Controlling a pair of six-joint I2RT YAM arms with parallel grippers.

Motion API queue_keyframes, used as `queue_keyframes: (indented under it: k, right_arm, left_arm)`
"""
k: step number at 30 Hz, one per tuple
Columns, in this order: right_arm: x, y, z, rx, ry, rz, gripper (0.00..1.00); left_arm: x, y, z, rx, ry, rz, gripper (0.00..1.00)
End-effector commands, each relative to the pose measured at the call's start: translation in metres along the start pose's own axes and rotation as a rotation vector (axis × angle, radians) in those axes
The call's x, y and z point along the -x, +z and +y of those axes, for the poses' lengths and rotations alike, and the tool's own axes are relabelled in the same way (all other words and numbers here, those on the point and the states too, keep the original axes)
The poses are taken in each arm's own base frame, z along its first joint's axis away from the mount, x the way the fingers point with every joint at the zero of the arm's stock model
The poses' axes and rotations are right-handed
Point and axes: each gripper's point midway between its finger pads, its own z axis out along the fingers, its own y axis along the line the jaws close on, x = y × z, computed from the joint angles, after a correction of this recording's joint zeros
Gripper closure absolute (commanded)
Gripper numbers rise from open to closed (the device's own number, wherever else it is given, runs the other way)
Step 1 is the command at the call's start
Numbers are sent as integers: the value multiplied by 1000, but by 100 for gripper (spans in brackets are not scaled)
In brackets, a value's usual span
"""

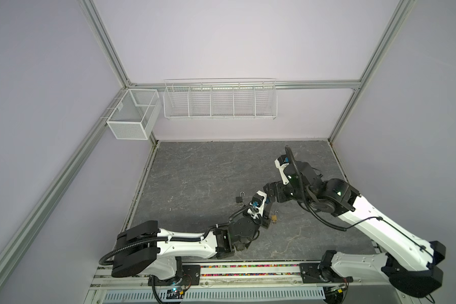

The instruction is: Unlock with the key

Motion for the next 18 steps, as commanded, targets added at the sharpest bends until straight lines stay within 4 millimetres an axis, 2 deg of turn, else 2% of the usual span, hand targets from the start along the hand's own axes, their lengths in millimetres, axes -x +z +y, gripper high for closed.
queue_keyframes:
  k: [1, 9, 18]
  right_arm:
    - [13, 1, -5, -41, 0, -40, 5]
    - [13, 7, -15, -107, -19, -7, 5]
    - [2, 6, -32, -180, -36, 61, 4]
  left_arm:
    - [24, 1, -4, 8, -31, -53, 100]
    - [22, -1, 0, 19, -7, -47, 100]
    - [22, -5, 8, 49, 45, -49, 100]
